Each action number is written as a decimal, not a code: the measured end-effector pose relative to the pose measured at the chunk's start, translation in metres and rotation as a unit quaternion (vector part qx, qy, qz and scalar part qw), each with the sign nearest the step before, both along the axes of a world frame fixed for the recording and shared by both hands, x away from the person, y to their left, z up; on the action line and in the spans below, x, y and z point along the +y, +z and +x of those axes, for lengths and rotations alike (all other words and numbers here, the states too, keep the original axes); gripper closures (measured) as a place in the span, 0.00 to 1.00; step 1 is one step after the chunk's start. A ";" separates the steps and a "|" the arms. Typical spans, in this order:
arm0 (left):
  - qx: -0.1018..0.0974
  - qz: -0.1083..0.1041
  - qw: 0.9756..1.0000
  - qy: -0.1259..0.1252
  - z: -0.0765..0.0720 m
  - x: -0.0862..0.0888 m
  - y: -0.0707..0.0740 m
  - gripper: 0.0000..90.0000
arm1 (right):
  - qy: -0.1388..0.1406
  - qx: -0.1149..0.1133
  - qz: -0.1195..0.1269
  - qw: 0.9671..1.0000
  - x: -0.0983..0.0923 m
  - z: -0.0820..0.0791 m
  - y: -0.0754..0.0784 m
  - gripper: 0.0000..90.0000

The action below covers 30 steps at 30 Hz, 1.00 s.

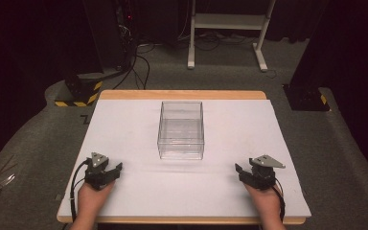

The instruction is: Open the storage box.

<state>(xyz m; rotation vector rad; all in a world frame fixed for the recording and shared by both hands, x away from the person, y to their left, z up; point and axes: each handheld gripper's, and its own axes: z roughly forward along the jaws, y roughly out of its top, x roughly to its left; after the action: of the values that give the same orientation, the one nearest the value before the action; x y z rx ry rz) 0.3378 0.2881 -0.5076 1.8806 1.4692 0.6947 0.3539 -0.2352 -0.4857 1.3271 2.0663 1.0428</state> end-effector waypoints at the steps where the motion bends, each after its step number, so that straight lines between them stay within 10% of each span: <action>1: -0.001 0.001 1.000 -0.001 0.000 0.000 0.000 0.47 | 0.008 -0.001 0.007 1.000 0.005 -0.003 0.002 0.43; 15: -0.008 -0.021 0.999 -0.047 -0.001 -0.029 0.002 0.52 | 0.057 -0.007 0.019 0.998 0.037 -0.012 0.005 0.56; 30: -0.033 -0.033 0.985 -0.169 -0.012 -0.116 0.010 0.54 | 0.088 -0.018 0.006 0.996 0.071 -0.022 0.003 0.65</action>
<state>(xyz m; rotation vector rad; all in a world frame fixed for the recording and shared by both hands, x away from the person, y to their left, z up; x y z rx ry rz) 0.3255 0.1717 -0.4978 1.9707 1.0805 0.5337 0.3322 -0.1645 -0.4827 1.1388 2.1851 1.1448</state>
